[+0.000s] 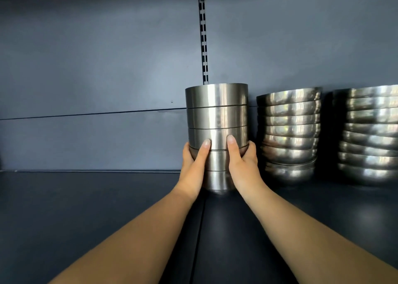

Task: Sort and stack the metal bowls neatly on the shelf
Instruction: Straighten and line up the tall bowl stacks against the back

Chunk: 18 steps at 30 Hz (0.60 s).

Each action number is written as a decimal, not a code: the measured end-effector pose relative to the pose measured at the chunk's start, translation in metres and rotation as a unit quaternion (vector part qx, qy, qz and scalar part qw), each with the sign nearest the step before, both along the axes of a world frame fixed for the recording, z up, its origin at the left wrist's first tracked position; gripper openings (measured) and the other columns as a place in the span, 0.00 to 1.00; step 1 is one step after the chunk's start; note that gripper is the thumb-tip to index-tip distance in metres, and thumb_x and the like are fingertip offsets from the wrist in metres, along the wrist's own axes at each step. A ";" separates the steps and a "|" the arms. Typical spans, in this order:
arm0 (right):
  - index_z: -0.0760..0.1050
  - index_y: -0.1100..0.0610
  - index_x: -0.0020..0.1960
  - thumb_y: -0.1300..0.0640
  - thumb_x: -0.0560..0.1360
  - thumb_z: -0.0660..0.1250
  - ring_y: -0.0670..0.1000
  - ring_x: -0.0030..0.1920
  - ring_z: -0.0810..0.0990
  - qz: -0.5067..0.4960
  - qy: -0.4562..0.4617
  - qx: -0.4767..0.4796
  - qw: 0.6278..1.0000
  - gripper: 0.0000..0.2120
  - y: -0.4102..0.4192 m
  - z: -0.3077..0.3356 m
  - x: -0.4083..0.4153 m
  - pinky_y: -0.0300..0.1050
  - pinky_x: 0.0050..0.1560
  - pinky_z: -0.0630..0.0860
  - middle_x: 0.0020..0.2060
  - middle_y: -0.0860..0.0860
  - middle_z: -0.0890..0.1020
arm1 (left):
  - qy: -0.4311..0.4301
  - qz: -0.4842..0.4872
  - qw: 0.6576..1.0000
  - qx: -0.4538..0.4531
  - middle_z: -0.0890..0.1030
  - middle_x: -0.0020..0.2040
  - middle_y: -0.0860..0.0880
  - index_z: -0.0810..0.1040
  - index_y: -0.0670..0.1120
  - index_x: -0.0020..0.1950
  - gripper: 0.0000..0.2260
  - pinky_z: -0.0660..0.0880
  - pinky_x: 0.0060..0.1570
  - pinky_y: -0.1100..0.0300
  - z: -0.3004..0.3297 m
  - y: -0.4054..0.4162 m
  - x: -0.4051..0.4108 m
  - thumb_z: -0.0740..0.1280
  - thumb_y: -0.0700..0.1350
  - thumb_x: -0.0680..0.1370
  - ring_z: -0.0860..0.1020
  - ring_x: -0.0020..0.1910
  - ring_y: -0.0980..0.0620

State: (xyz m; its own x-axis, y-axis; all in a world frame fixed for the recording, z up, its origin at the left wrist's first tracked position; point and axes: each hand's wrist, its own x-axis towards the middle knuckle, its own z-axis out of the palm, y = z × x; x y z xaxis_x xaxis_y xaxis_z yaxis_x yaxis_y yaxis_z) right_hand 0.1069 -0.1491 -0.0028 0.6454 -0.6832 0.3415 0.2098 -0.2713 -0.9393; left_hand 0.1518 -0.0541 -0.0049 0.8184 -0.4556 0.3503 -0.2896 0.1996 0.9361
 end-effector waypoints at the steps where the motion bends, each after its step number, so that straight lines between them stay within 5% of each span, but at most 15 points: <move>1: 0.45 0.53 0.75 0.35 0.73 0.55 0.53 0.74 0.53 -0.002 0.000 -0.001 1.000 0.39 0.004 -0.002 -0.003 0.51 0.72 0.52 0.76 0.52 0.52 | 0.004 0.000 1.000 -0.002 0.58 0.74 0.58 0.47 0.58 0.75 0.51 0.55 0.64 0.62 -0.001 0.002 -0.002 0.60 0.74 0.56 0.59 0.67 0.62; 7: 0.45 0.51 0.75 0.37 0.74 0.54 0.53 0.74 0.53 -0.004 -0.029 0.018 0.999 0.37 0.037 -0.002 -0.027 0.55 0.73 0.53 0.76 0.50 0.53 | -0.001 0.002 1.000 -0.016 0.64 0.72 0.59 0.54 0.58 0.74 0.46 0.59 0.71 0.55 0.000 0.029 -0.016 0.64 0.74 0.61 0.64 0.70 0.56; 12: 0.46 0.50 0.75 0.39 0.74 0.56 0.53 0.73 0.56 0.018 -0.068 0.005 0.998 0.36 0.086 0.014 -0.037 0.57 0.72 0.57 0.75 0.51 0.55 | -0.053 -0.008 0.998 -0.043 0.77 0.58 0.66 0.63 0.58 0.68 0.38 0.73 0.50 0.71 0.015 0.077 -0.026 0.64 0.70 0.60 0.75 0.54 0.69; 18: 0.40 0.45 0.74 0.37 0.73 0.56 0.52 0.74 0.52 0.061 -0.073 -0.005 0.996 0.37 0.194 0.030 -0.029 0.54 0.73 0.54 0.76 0.47 0.51 | -0.068 0.039 0.995 -0.057 0.65 0.72 0.58 0.55 0.61 0.73 0.42 0.62 0.70 0.54 0.025 0.189 -0.022 0.64 0.73 0.63 0.66 0.69 0.57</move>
